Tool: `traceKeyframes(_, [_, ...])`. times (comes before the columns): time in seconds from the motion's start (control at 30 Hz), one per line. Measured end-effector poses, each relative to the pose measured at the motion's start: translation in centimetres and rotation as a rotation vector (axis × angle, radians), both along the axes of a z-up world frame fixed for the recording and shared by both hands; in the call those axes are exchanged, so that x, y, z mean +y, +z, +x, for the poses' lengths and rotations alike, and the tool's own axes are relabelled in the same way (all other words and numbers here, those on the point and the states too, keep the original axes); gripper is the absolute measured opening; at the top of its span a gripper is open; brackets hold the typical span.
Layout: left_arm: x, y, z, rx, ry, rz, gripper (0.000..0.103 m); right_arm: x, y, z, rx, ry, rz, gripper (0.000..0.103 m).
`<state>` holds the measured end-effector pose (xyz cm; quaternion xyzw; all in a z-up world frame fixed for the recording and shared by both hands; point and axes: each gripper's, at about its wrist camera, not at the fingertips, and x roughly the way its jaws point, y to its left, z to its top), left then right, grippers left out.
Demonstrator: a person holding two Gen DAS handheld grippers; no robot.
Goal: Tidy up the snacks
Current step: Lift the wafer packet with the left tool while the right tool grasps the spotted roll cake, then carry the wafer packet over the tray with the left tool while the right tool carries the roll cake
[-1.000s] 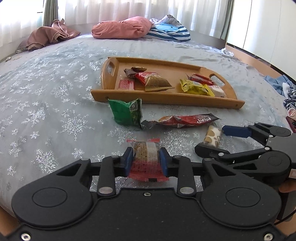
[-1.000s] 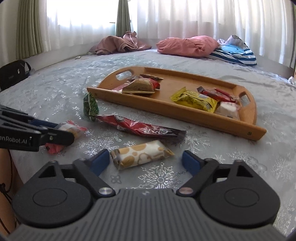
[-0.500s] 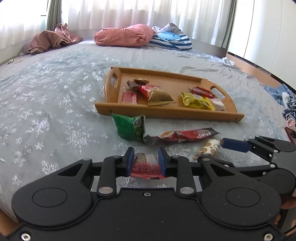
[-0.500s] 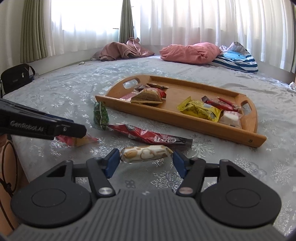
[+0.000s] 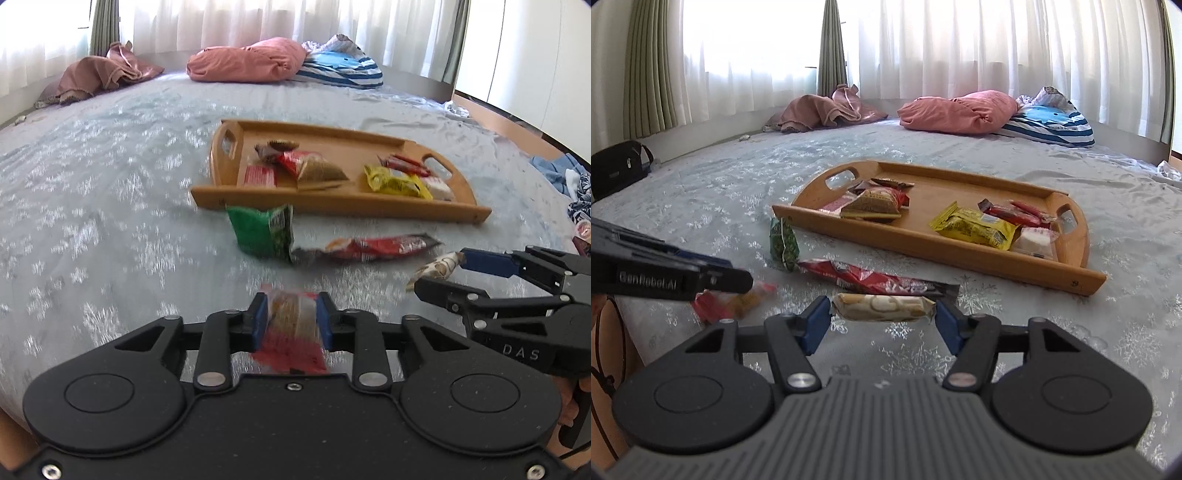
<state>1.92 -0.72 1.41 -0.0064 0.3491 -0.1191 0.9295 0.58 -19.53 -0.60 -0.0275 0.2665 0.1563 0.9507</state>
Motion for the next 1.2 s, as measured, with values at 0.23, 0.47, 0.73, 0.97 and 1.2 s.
traceKeyframes(0.23, [-0.3,-0.8,0.0,0.042,-0.016,0.008,0.042,-0.1,-0.6,-0.2,0.022,-0.008,-0.004,0.065])
traceKeyframes(0.47, [-0.6,-0.3,-0.4,0.008,-0.022,0.017,0.031,0.0,-0.7,-0.3,0.028,-0.013,0.005,0.066])
traceKeyframes(0.73, [-0.5,1.9,-0.3,-0.045,-0.02,-0.006,0.028,-0.2,0.2,-0.9,-0.026,-0.031,0.014,0.056])
traceKeyframes(0.97, [0.0,4.3,0.9,-0.087,-0.014,-0.056,0.028,-1.0,1.4,-0.6,-0.058,-0.058,0.036,0.056])
traceKeyframes(1.2, [0.2,6.7,3.7,-0.133,-0.003,-0.081,0.028,-1.9,2.7,0.8,-0.091,-0.109,0.025,0.056])
